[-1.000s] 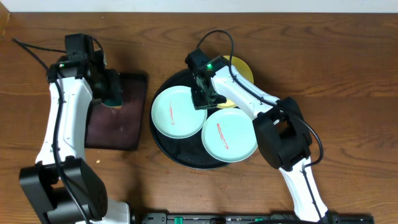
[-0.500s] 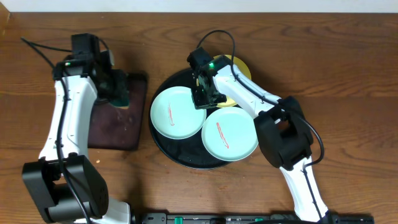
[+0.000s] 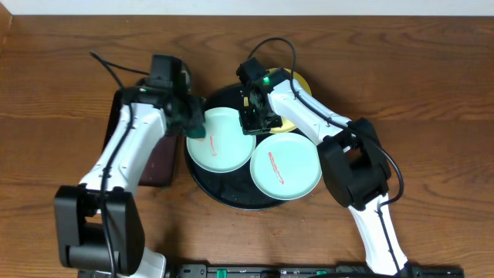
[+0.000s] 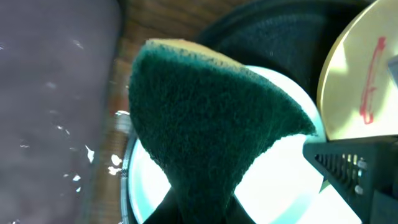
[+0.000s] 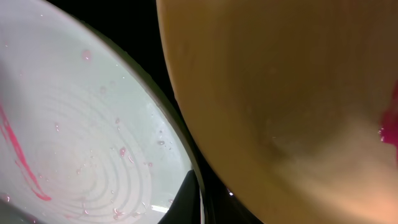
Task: Clean dirty plates on tray and stack at the side
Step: 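Move the sponge with the left gripper onto the held blue plate, then scrub the blue plate surface with the sponge in the left gripper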
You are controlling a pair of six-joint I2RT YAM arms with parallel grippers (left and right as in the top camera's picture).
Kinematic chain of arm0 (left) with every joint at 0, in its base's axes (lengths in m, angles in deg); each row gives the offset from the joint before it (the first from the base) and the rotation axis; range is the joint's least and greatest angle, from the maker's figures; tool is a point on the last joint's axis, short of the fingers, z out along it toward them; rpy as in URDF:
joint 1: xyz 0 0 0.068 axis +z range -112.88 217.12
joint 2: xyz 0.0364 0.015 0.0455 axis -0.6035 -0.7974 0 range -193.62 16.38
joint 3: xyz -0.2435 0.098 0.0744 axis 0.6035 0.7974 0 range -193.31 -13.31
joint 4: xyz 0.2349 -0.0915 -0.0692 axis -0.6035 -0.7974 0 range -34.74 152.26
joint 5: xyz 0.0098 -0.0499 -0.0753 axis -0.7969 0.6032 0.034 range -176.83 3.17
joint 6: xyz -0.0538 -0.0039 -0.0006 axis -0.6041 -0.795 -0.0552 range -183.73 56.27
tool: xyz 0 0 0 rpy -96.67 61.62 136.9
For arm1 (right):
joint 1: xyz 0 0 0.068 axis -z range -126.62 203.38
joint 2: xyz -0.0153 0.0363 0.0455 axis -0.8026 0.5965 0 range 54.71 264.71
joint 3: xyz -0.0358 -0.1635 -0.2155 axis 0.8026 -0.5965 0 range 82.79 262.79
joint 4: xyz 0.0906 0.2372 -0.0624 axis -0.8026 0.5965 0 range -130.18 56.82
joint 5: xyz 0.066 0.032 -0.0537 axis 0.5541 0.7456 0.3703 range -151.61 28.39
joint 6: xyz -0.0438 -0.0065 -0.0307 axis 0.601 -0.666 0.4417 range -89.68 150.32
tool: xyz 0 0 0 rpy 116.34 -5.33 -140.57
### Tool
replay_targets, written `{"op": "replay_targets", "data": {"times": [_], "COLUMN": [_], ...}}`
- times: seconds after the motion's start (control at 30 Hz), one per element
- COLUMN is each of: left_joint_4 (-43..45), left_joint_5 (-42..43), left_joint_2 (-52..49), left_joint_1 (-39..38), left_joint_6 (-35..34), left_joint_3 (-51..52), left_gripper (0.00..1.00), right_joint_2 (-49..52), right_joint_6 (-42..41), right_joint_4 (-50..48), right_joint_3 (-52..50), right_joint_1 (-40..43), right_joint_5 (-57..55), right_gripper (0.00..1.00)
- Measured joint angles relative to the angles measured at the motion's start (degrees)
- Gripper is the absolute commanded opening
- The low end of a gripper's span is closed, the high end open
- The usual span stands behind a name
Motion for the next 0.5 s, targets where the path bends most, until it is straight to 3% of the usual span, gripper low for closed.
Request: {"op": "replay_targets", "data": {"times": [0.5], "left_joint_4": [2.5], "left_joint_5": [0.7], "left_joint_2": [-13.0], "left_joint_1": [-4.2], "left_joint_6": [-6.2], "left_joint_3": [0.9], "left_gripper": [0.07], "right_joint_2": [0.0], "right_joint_6": [0.0], "right_joint_4": [-0.1], "right_joint_3": [0.0], "right_joint_1": [0.0], "right_joint_5": [0.3], "right_gripper": [0.01]}}
